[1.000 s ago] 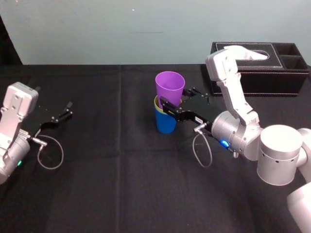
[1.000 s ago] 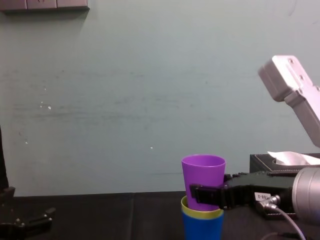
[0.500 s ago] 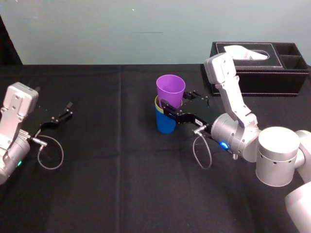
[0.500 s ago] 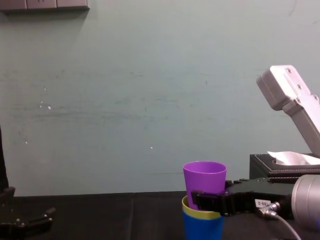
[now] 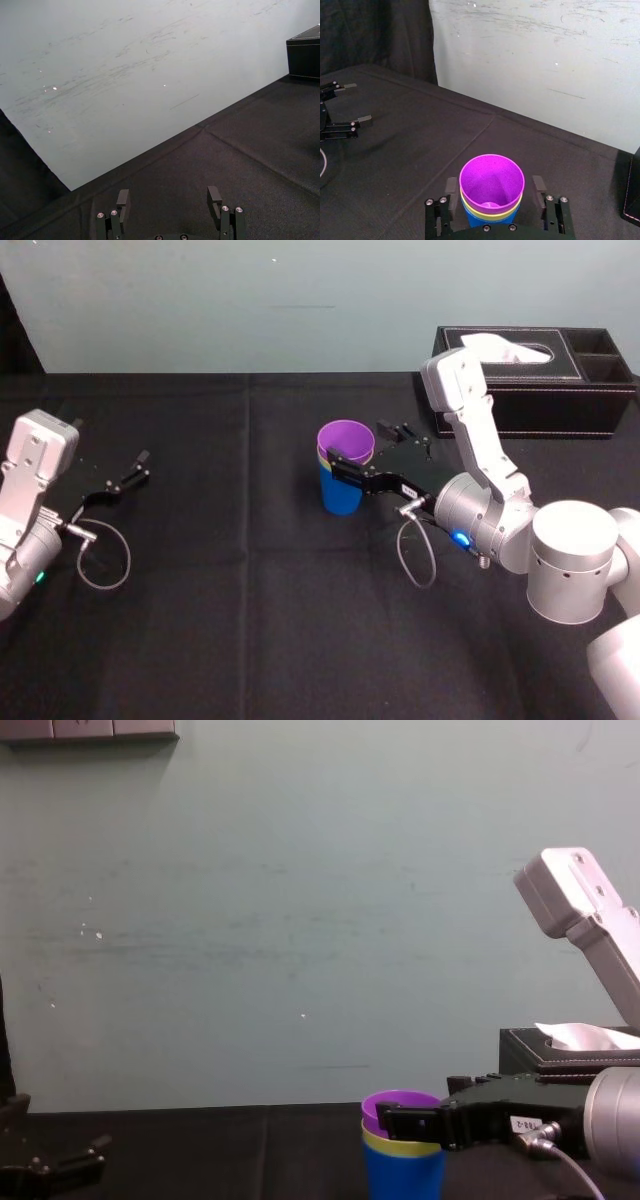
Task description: Stack the three plastic cups sequentially using one hand.
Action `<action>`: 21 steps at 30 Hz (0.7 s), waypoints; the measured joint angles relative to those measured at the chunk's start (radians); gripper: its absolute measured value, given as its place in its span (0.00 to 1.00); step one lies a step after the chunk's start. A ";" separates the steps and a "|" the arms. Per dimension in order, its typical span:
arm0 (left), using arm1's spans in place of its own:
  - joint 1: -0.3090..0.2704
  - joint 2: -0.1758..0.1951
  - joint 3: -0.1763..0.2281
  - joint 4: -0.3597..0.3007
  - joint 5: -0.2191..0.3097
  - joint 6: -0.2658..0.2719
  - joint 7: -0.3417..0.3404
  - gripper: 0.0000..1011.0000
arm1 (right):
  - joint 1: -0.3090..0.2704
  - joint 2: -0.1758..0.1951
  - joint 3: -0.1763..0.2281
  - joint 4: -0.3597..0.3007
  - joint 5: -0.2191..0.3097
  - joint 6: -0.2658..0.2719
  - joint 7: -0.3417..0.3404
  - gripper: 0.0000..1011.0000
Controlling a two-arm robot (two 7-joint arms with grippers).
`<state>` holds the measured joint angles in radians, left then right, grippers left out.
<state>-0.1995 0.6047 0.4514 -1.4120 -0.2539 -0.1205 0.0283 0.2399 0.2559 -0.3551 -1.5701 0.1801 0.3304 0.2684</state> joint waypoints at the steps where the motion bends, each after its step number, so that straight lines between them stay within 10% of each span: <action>1: 0.000 0.000 0.000 0.000 0.000 0.000 0.000 1.00 | 0.000 0.000 0.000 0.000 0.000 0.000 0.000 0.91; 11: 0.000 0.000 0.000 0.000 0.000 0.000 0.000 1.00 | -0.003 0.002 0.004 -0.005 0.006 -0.002 0.007 0.99; 21: 0.000 0.000 0.000 0.000 0.000 0.000 0.000 1.00 | -0.053 -0.009 0.102 -0.044 0.039 -0.035 -0.062 0.99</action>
<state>-0.1996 0.6047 0.4514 -1.4120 -0.2539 -0.1205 0.0283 0.1866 0.2465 -0.2534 -1.6146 0.2195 0.2956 0.2060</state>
